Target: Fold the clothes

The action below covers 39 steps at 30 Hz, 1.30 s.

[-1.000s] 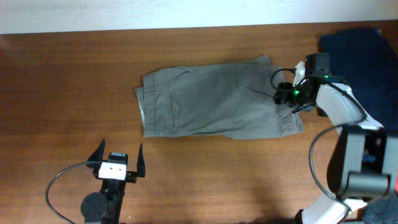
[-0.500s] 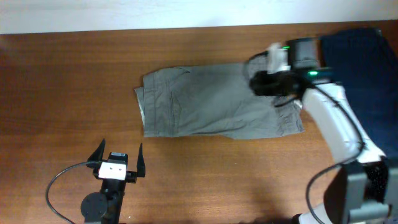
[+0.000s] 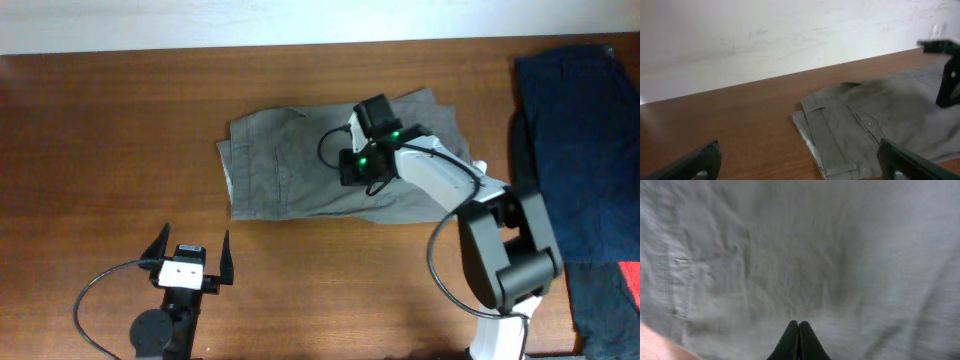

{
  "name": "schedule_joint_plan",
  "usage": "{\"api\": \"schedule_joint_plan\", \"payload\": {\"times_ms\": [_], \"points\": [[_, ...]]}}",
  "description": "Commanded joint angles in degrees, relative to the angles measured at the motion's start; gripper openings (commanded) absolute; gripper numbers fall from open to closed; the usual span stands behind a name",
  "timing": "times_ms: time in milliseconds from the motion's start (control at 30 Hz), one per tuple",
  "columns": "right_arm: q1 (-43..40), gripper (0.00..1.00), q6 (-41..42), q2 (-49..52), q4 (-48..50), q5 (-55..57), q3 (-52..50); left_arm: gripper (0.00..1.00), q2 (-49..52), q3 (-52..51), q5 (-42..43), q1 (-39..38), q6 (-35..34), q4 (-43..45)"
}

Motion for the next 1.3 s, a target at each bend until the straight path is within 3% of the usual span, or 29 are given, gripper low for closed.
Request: {"api": "schedule_joint_plan", "payload": {"times_ms": [0, 167, 667, 1267], "points": [[1.92, 0.04, 2.25, 1.46, 0.35, 0.87, 0.17, 0.99, -0.28, -0.15, 0.96, 0.17, 0.7, -0.26], [4.92, 0.04, 6.95, 2.45, 0.37, 0.81, 0.17, 0.99, -0.28, -0.15, 0.96, 0.17, 0.7, -0.26], [12.28, 0.04, 9.77, 2.75, -0.04, 0.83, 0.17, 0.99, -0.28, -0.15, 0.96, 0.17, 0.7, -0.26], [10.43, 0.04, 10.88, 5.77, 4.35, 4.63, 6.16, 0.99, -0.28, -0.15, 0.96, 0.17, 0.7, -0.26]]}}
